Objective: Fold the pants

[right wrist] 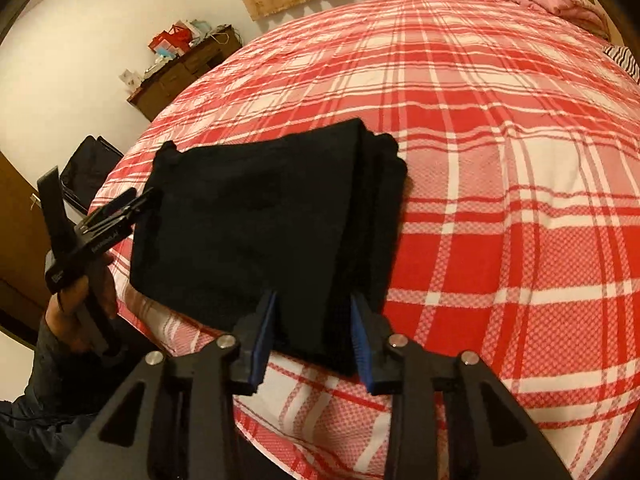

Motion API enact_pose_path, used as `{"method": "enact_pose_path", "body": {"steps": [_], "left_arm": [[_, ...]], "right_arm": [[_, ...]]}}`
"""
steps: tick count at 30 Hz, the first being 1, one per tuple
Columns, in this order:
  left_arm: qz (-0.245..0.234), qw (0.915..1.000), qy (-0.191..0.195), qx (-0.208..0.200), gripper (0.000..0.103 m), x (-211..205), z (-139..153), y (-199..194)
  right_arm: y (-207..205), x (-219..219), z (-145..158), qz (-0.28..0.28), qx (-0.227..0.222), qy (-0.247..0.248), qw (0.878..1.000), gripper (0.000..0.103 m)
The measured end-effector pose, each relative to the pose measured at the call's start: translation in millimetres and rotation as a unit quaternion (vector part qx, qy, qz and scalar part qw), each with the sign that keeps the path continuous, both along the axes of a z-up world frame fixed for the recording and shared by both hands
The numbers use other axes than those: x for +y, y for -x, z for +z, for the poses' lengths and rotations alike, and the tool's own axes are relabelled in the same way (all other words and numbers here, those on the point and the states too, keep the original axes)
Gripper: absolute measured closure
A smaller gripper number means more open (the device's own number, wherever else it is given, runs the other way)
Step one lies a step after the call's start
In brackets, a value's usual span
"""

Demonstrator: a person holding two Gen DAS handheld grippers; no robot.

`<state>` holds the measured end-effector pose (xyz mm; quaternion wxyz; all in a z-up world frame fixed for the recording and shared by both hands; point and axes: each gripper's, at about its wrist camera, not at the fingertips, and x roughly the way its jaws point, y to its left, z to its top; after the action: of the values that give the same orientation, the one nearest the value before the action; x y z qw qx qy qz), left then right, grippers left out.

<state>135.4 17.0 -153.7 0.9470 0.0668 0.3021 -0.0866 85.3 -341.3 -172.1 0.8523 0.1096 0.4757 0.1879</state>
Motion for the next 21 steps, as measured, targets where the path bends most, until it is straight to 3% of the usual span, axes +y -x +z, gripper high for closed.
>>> {"method": "enact_pose_path", "body": {"steps": [4, 6, 7, 14, 21], "left_arm": [[0.011, 0.9998, 0.015, 0.002, 0.016, 19, 0, -2], [0.015, 0.9995, 0.027, 0.001, 0.016, 24, 0, -3], [0.011, 0.9995, 0.031, 0.004, 0.015, 24, -1, -4], [-0.014, 0.9977, 0.052, 0.041, 0.015, 16, -22, -19], [-0.024, 0.9953, 0.077, 0.054, 0.015, 15, -28, -24]], "right_arm": [[1, 9, 5, 0.002, -0.015, 0.036, 0.999, 0.060], [1, 7, 5, -0.007, -0.016, 0.053, 0.998, 0.043], [-1, 4, 3, -0.013, -0.013, 0.051, 0.999, 0.040], [-6, -5, 7, -0.030, -0.020, 0.033, 0.999, 0.039], [-28, -16, -1, -0.061, -0.015, -0.014, 0.998, 0.038]]}}
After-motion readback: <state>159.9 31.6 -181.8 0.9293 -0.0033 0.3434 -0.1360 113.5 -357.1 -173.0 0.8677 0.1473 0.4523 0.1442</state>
